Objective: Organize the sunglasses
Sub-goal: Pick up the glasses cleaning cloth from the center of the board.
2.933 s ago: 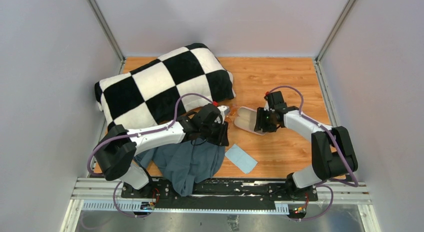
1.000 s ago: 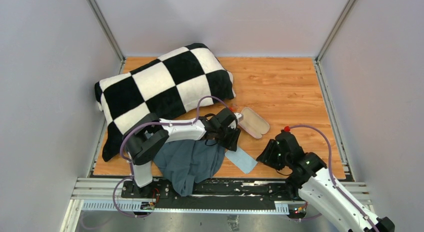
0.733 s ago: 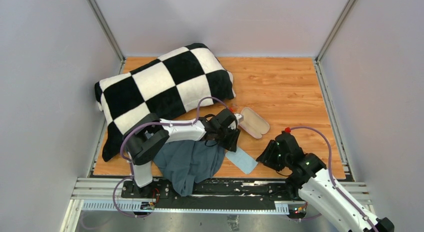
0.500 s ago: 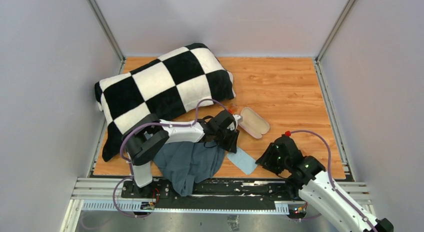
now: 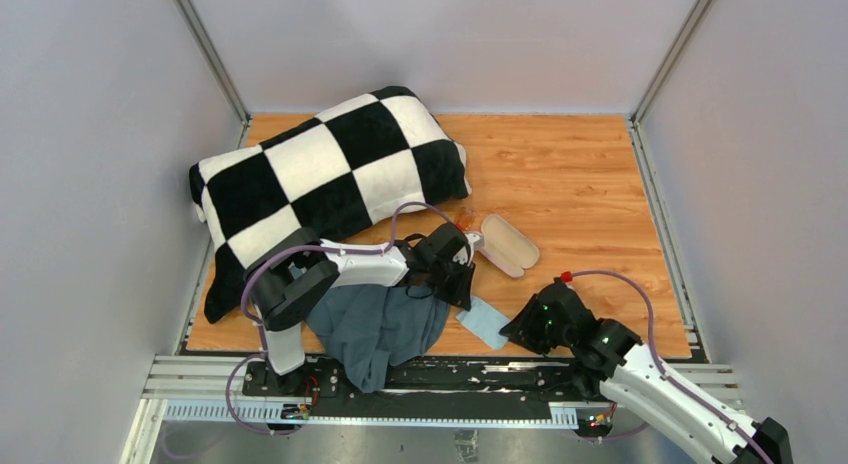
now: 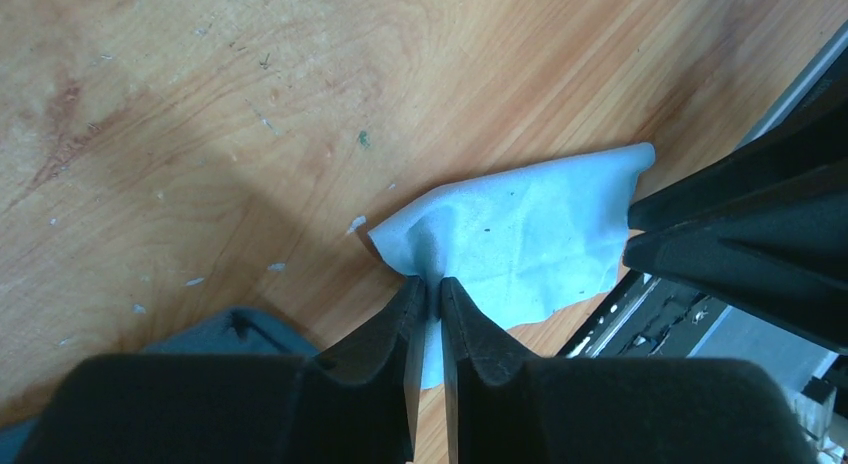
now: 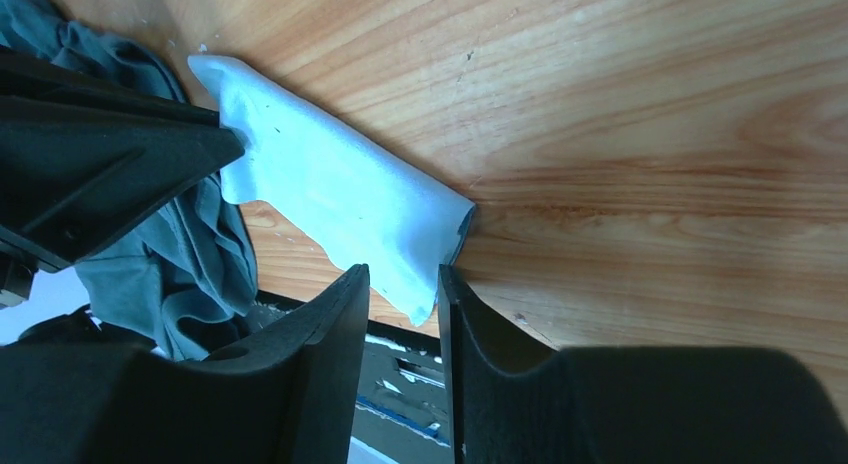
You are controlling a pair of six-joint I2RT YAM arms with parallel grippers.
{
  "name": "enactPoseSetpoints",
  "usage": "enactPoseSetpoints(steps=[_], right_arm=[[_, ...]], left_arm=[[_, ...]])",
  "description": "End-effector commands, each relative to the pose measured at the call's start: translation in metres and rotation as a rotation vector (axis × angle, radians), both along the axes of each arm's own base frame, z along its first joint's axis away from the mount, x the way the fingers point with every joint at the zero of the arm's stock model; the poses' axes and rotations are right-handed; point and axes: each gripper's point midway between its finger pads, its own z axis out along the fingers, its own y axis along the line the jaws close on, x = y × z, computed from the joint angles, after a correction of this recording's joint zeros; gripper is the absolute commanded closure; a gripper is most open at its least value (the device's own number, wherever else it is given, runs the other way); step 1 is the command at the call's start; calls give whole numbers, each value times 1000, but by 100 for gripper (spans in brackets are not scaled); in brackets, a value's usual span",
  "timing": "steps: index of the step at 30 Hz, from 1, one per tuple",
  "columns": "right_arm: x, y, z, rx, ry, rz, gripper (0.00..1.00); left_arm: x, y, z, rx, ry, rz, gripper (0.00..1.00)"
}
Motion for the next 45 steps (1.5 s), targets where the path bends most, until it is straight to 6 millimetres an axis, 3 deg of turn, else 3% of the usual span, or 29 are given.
enactPoseSetpoints(steps=[1,10,15,24,33,45], right_arm=[[-5,-13,-26,-83,47,-44,65],[2,-23,-30,-161,21,-55,84],[4,-24,-31,-169,10,-48,100],[16,-21,-15,-196,-44,-26,100],[31,-20,2,-233,-111,-6,100],[71,-19,55,-312,-292,-14,100]], left_arm=[[-11,0,-5,-11,32,-19,83],[-12,-3,-3,-34,43,-9,100],[-16,-11,6,-84,69,-9,100],[-13,-20,26,-132,65,-6,100],[-7,-25,32,-145,52,-3,100],[40,-38,83,-169,-63,7,100]])
